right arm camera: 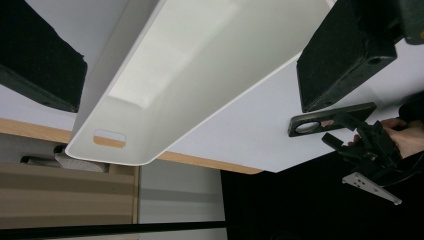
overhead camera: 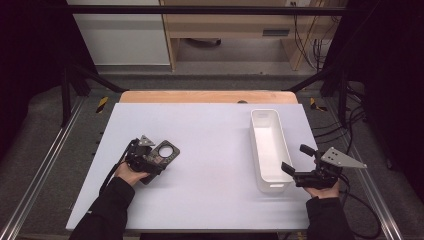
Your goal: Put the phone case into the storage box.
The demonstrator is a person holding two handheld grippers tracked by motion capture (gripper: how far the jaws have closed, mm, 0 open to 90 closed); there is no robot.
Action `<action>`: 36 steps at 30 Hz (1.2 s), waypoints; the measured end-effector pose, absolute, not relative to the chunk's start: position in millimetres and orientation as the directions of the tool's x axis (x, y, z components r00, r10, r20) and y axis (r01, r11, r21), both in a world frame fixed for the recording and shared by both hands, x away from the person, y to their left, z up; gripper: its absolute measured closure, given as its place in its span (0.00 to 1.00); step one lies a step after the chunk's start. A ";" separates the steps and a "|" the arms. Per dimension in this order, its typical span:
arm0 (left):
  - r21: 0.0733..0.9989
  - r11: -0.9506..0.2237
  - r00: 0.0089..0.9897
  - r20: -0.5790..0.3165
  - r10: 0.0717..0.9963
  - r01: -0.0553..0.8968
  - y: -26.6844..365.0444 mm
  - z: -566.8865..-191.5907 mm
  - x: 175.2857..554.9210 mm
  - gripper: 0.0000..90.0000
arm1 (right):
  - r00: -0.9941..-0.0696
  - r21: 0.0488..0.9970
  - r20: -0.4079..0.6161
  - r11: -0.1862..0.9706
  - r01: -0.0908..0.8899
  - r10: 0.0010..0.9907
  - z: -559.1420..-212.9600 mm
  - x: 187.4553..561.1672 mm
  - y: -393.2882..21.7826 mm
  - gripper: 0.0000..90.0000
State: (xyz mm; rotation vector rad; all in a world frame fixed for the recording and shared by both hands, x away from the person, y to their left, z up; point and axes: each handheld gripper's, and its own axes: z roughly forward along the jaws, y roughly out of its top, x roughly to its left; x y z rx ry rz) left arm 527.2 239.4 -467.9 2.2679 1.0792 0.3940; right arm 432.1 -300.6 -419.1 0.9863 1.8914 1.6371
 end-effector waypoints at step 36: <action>0.582 -0.522 0.631 0.020 0.775 0.623 238.5 -471.9 528.9 0.13 | -0.644 0.973 0.123 0.036 0.228 0.755 -418.8 432.1 -300.8 0.00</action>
